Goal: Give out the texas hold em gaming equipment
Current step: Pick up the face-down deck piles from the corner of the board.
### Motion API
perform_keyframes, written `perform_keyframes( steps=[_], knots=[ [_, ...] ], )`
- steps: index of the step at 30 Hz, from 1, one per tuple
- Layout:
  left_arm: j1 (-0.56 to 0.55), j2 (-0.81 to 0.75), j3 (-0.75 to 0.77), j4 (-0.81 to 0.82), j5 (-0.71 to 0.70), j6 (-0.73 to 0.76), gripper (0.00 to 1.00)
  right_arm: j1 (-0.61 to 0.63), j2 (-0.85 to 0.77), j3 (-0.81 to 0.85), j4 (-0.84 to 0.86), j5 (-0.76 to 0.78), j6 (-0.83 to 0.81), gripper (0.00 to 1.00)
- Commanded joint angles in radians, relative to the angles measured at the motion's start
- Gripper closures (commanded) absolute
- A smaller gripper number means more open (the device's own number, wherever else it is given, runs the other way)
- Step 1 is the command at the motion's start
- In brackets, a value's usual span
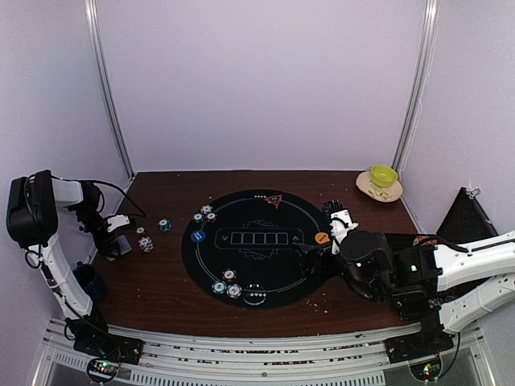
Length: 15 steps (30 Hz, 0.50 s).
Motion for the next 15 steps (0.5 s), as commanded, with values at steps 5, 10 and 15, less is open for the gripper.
perform_keyframes(
  steps=[5,10,15],
  knots=[
    [-0.006,0.074,-0.020,-0.045,-0.009,0.029,0.32,0.005,-0.004,-0.006,0.009,0.012,-0.015,0.00],
    [-0.005,0.078,-0.007,-0.066,-0.001,0.025,0.47,0.006,-0.004,-0.007,0.009,0.015,-0.018,0.00],
    [-0.006,0.069,-0.004,-0.070,0.000,0.016,0.61,0.006,-0.002,-0.007,0.009,0.020,-0.020,0.00]
  ],
)
